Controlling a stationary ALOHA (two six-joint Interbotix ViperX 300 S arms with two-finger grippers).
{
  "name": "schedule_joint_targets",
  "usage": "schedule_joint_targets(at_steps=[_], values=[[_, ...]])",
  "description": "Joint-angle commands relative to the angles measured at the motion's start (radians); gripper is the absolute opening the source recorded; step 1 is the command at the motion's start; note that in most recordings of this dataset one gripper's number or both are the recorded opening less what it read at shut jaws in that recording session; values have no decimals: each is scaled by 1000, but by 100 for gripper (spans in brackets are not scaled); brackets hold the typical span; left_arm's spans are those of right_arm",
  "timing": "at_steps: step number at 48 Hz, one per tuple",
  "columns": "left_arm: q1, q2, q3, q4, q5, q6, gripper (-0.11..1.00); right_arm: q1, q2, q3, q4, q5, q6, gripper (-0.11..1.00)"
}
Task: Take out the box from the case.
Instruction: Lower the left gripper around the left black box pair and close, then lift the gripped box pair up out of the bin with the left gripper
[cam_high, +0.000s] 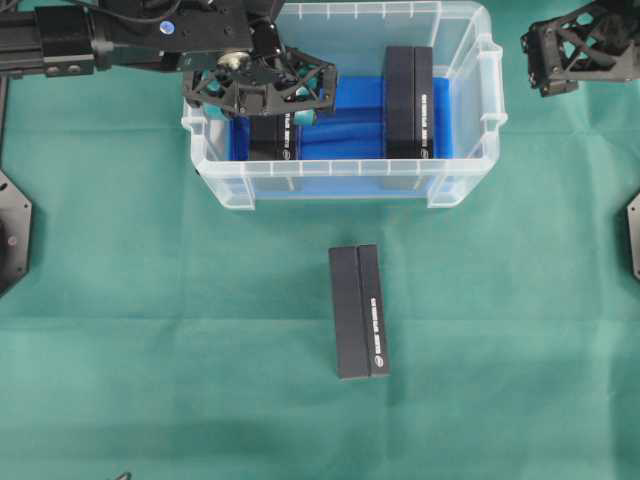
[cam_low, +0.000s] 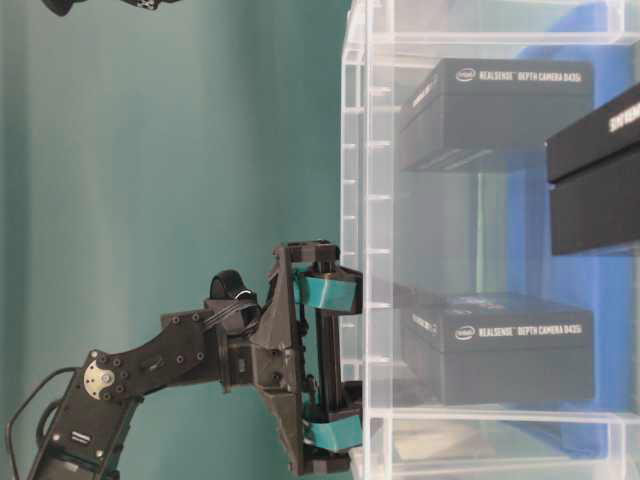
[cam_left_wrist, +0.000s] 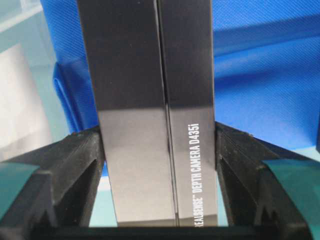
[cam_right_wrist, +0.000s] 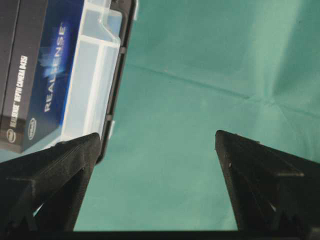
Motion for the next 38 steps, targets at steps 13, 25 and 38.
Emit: schedule_joint_targets(at_steps=[13,25,38], values=[[-5,-20,-6,-8,-2,-5,61,2,-9,-8,0,-5,-3,93],[-5,-58,-23,-8,48,-2,61,2,-9,-9,-3,-6,-3,93],[-5,-84,-100,-17,126,8,62,2,-9,-9,-5,-20,-3,93]])
